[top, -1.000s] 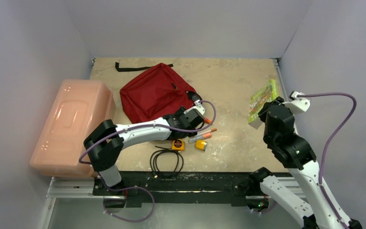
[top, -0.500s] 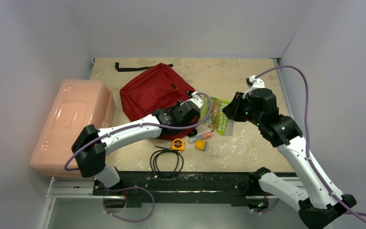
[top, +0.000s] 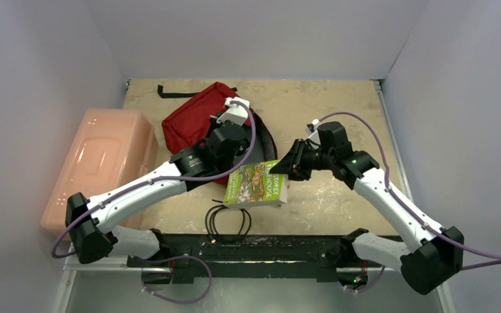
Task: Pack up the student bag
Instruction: Place the book in the student bag.
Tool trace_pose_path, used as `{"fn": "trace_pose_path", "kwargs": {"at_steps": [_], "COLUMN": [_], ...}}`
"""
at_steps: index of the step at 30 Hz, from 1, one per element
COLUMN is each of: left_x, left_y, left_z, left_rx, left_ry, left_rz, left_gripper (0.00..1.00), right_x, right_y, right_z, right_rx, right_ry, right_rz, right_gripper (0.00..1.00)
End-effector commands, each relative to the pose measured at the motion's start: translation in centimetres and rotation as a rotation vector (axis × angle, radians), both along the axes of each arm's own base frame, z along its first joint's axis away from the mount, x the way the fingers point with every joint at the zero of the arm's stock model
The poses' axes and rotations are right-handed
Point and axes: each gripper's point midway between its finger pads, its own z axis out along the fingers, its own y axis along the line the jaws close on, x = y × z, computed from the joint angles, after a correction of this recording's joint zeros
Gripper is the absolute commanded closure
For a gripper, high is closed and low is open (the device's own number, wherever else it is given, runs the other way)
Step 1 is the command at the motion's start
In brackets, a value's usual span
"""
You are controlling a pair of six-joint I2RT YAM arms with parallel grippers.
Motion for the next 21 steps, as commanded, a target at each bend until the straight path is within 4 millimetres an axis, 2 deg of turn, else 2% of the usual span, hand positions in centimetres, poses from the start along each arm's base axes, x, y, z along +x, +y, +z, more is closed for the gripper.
{"fn": "trace_pose_path", "kwargs": {"at_steps": [1, 5, 10, 15, 17, 20, 21], "left_x": [0.0, -0.5, -0.7, -0.9, -1.0, -1.1, -1.2], "left_y": [-0.1, -0.6, -1.3, -1.2, -1.7, -2.4, -2.7], "left_z": [4.2, 4.6, 3.8, 3.3, 3.2, 3.0, 3.0], "left_rx": [-0.111, -0.147, -0.132, -0.136, -0.142, -0.150, -0.145], "left_ry": [-0.124, -0.115, -0.093, -0.082, -0.071, -0.046, -0.035], "left_rz": [-0.045, -0.110, -0.158, -0.161, -0.181, -0.217, -0.233], "left_gripper": [1.00, 1.00, 1.00, 1.00, 1.00, 1.00, 1.00], "right_x": [3.1, 7.0, 10.7, 14.3, 15.9, 18.2, 18.8], "right_y": [3.3, 2.7, 2.1, 1.2, 1.7, 3.5, 4.1], "right_z": [5.3, 5.4, 5.5, 2.2, 1.2, 1.3, 1.9], "right_rx": [0.304, 0.384, 0.475, 0.411, 0.391, 0.428, 0.464], "right_ry": [0.030, 0.090, 0.119, 0.123, 0.094, -0.026, -0.094], "right_rz": [-0.084, -0.270, -0.374, -0.451, -0.485, -0.531, -0.546], "right_gripper": [1.00, 1.00, 1.00, 1.00, 1.00, 1.00, 1.00]}}
